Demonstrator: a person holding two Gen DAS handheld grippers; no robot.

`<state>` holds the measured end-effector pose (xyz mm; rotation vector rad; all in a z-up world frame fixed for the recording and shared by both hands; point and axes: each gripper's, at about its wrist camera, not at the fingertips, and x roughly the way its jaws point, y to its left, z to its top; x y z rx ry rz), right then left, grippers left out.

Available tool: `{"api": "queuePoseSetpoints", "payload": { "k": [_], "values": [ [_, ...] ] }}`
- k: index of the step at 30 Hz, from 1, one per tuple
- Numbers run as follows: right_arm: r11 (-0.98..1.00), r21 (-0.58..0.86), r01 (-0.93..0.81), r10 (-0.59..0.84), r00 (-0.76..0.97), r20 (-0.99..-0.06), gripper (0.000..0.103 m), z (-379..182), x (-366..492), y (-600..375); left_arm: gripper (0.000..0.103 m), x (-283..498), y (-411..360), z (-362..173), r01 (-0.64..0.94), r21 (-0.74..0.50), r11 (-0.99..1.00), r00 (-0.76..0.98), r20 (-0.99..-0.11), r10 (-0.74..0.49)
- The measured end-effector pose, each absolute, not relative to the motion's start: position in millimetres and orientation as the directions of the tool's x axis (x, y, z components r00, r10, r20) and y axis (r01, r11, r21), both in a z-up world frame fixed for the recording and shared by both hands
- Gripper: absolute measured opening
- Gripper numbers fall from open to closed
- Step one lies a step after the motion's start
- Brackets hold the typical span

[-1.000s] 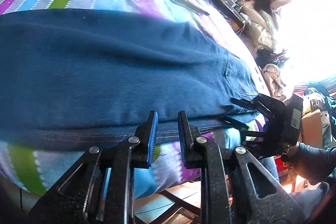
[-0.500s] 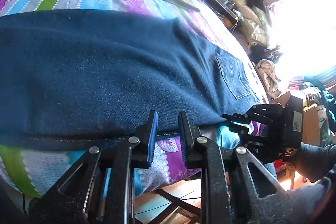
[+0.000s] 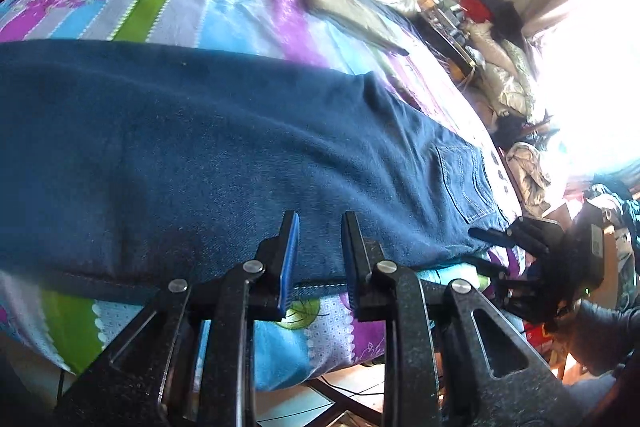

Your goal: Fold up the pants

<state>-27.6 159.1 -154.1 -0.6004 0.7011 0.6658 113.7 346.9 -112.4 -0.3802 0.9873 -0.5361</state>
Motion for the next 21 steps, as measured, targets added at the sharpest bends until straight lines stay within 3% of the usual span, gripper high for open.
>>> {"api": "queuePoseSetpoints", "payload": {
  "k": [6, 12, 13, 14, 18, 21],
  "values": [
    [0.608, -0.215, -0.764, 0.427, 0.544, -0.722, 0.026, -156.8, -17.7, 194.3, 0.023, 110.0, 372.1, -111.5, 0.2, -0.545, 0.814, 0.478, -0.671, -0.567],
    [0.547, -0.226, -0.806, 0.403, 0.49, -0.773, 0.026, -180.0, 1.2, 225.5, 0.023, 109.2, 387.3, -114.4, 0.179, -0.55, 0.816, 0.499, -0.664, -0.557],
    [0.538, -0.219, -0.814, 0.403, 0.477, -0.781, 0.022, -182.2, 2.9, 228.9, 0.023, 109.3, 388.1, -114.5, 0.176, -0.549, 0.817, 0.501, -0.665, -0.554],
    [0.531, -0.212, -0.82, 0.406, 0.466, -0.786, 0.003, -182.2, 3.5, 231.5, 0.023, 108.9, 389.6, -114.0, 0.171, -0.551, 0.817, 0.506, -0.662, -0.553],
    [0.543, -0.173, -0.822, 0.411, 0.44, -0.798, 0.004, -176.4, 2.5, 233.2, 0.024, 101.9, 402.5, -109.3, 0.158, -0.581, 0.798, 0.54, -0.626, -0.563],
    [0.51, -0.202, -0.836, 0.37, 0.426, -0.826, 0.009, -187.0, 0.4, 238.3, 0.025, 97.1, 408.6, -106.0, 0.15, -0.586, 0.796, 0.556, -0.616, -0.558]
  ]
}}
